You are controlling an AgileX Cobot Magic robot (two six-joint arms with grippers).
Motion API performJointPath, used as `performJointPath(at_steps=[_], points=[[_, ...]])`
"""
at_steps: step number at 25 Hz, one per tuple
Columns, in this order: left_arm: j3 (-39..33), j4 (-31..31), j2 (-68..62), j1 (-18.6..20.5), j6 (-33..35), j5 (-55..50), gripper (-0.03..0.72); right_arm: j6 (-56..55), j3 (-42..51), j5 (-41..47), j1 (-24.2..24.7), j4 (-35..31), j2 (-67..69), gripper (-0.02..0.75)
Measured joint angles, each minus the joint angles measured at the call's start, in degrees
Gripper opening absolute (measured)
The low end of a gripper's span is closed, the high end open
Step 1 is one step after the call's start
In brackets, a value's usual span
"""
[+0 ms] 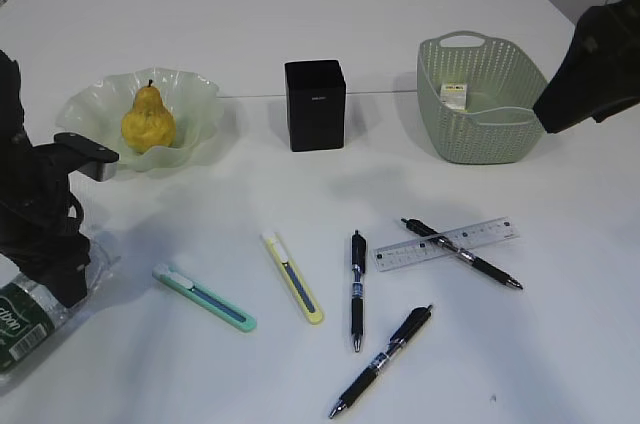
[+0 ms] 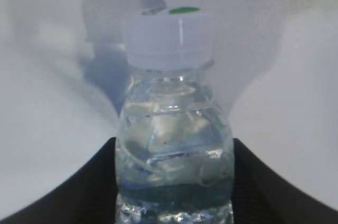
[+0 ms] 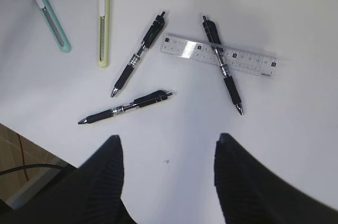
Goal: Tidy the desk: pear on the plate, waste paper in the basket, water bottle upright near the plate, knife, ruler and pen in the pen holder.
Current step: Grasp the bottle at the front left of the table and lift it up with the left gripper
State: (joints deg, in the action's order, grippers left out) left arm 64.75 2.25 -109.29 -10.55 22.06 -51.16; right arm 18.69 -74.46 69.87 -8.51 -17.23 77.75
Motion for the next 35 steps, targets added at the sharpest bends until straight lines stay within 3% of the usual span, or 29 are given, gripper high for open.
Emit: performJointPath(at_steps=[11, 19, 35], points=[[0.0, 1.54, 0.0, 0.0, 0.0, 0.35, 0.397, 0.0, 0.0, -0.12, 0.0, 0.0, 0.0, 0.44], [0.0, 7.04, 0.53, 0.0, -0.63, 6.56, 0.396, 0.0, 0.0, -0.12, 0.0, 0.0, 0.0, 0.44], [-0.1, 6.41, 14.18, 0.0, -2.61, 7.18, 0.381, 0.0, 0.0, -0.27, 0.0, -0.02, 0.0, 0.44]])
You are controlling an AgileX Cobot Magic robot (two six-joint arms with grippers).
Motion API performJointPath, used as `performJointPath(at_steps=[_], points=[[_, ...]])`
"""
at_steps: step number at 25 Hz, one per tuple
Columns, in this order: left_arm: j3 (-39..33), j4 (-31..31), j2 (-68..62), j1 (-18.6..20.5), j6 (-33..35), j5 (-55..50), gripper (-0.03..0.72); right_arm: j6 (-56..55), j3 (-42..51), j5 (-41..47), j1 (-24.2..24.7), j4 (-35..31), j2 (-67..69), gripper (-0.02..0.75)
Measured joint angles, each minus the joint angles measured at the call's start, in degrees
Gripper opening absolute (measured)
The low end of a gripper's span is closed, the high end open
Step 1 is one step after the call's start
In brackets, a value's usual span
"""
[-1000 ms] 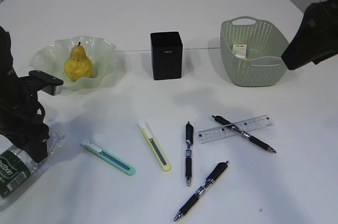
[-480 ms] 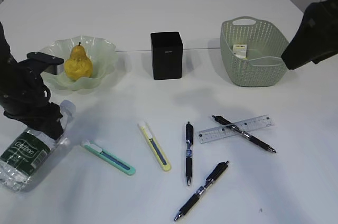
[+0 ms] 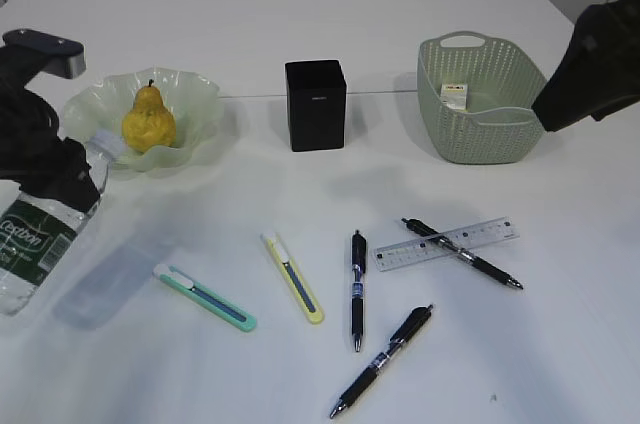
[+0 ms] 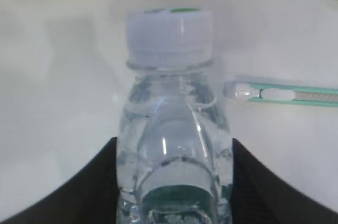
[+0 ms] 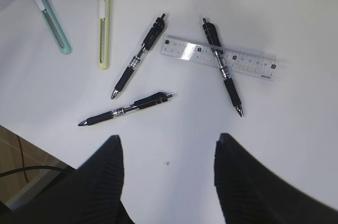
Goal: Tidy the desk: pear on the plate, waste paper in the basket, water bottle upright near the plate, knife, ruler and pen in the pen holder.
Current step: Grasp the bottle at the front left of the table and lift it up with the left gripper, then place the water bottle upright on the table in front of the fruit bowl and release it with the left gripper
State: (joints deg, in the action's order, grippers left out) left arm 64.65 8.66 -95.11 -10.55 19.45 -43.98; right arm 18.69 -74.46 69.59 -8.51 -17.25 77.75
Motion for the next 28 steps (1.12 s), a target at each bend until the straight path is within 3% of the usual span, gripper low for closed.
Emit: performJointPath(at_steps=[10, 17, 28], points=[[-0.12, 0.13, 4.62, 0.0, -2.66, 2.8, 0.379, 0.0, 0.0, -0.1, 0.0, 0.0, 0.0, 0.44], [-0.7, 3.43, 6.47, 0.0, -3.13, 5.54, 0.379, 0.0, 0.0, -0.1, 0.0, 0.0, 0.0, 0.44], [-10.28, 4.41, 12.33, 0.0, -3.13, 16.6, 0.379, 0.0, 0.0, -0.1, 0.0, -0.1, 0.0, 0.44]])
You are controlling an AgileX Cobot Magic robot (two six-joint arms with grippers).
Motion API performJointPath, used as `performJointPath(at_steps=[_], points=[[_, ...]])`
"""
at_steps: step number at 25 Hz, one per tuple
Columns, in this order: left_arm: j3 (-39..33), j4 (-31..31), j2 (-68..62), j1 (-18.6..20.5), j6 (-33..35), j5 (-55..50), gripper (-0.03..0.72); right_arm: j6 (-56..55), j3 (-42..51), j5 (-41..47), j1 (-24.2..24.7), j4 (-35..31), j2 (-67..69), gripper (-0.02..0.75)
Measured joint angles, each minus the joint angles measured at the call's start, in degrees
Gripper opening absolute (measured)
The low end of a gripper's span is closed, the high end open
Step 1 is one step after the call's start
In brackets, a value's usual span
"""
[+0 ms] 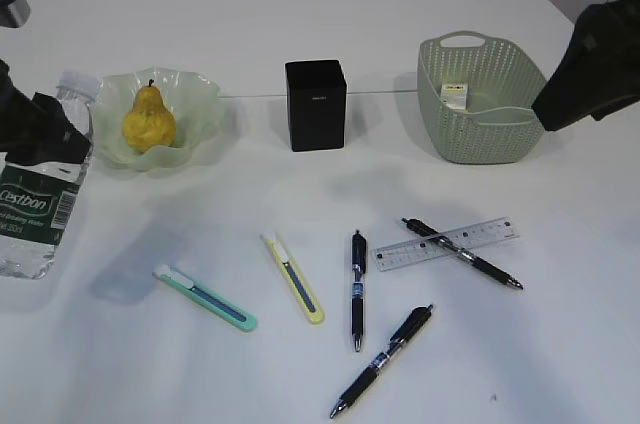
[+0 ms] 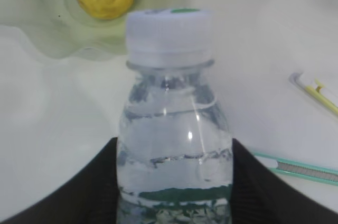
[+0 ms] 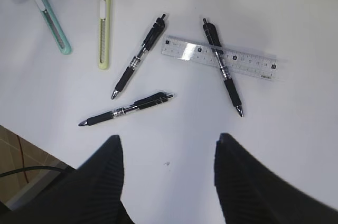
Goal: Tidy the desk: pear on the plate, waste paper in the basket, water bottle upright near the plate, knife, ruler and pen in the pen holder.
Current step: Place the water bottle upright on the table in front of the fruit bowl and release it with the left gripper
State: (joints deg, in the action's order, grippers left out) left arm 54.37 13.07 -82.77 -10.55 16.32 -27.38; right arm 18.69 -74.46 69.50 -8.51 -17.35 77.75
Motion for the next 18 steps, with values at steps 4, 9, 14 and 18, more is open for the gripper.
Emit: performJointPath(at_steps=[4, 9, 14, 18], points=[[-3.59, 1.68, 3.04, 0.0, 0.0, 4.53, 0.379, 0.0, 0.0, 0.0, 0.0, 0.0, 0.0, 0.44], [-6.92, 3.48, 5.14, 0.0, 0.0, 8.23, 0.379, 0.0, 0.0, 0.0, 0.0, -0.11, 0.0, 0.44], [-11.37, 5.53, 5.81, 0.0, 0.0, 14.65, 0.379, 0.0, 0.0, 0.0, 0.0, -0.11, 0.0, 0.44], [-14.8, 5.9, 5.85, 0.0, 0.0, 21.01, 0.379, 0.0, 0.0, -0.12, 0.0, -0.11, 0.0, 0.44]])
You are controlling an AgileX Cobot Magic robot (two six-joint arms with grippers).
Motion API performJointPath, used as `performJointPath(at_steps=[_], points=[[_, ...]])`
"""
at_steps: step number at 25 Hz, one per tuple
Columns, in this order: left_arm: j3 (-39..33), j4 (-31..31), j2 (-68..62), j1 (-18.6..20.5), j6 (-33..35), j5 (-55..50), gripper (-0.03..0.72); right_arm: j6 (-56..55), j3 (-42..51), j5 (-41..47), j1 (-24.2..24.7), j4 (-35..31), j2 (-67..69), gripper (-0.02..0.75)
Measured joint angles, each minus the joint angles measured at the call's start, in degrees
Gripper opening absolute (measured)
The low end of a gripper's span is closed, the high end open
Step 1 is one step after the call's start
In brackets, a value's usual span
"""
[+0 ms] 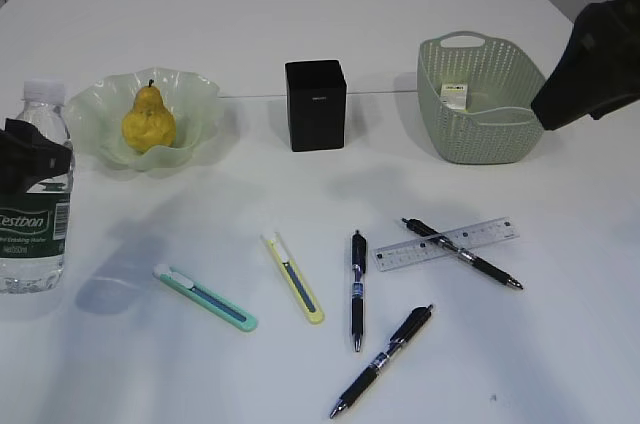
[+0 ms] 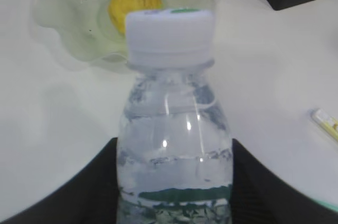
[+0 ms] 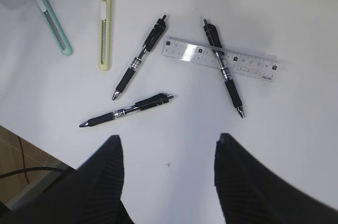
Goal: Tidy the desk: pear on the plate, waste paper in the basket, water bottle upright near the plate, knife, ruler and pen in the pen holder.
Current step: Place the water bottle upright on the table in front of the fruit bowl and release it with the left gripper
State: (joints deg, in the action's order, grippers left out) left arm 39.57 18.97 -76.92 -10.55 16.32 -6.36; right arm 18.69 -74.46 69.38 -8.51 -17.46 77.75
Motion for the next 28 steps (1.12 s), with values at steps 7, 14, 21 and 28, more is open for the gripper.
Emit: performJointPath(at_steps=[7, 14, 21, 28], points=[[-4.77, 0.59, 0.0, 0.0, 0.0, 12.52, 0.379, 0.0, 0.0, 0.0, 0.0, 0.0, 0.0, 0.44], [-5.62, 0.81, -1.42, 0.0, -0.04, 19.48, 0.379, 0.0, 0.0, -0.13, 0.0, 0.0, 0.0, 0.44], [-5.62, 0.49, -4.64, 0.0, -0.04, 23.95, 0.377, 0.0, 0.0, -0.73, 0.0, 0.0, 0.0, 0.44], [-5.62, 0.38, -7.71, 0.0, -0.94, 28.07, 0.373, 0.0, 0.0, -0.85, 0.0, 0.0, 0.0, 0.44]])
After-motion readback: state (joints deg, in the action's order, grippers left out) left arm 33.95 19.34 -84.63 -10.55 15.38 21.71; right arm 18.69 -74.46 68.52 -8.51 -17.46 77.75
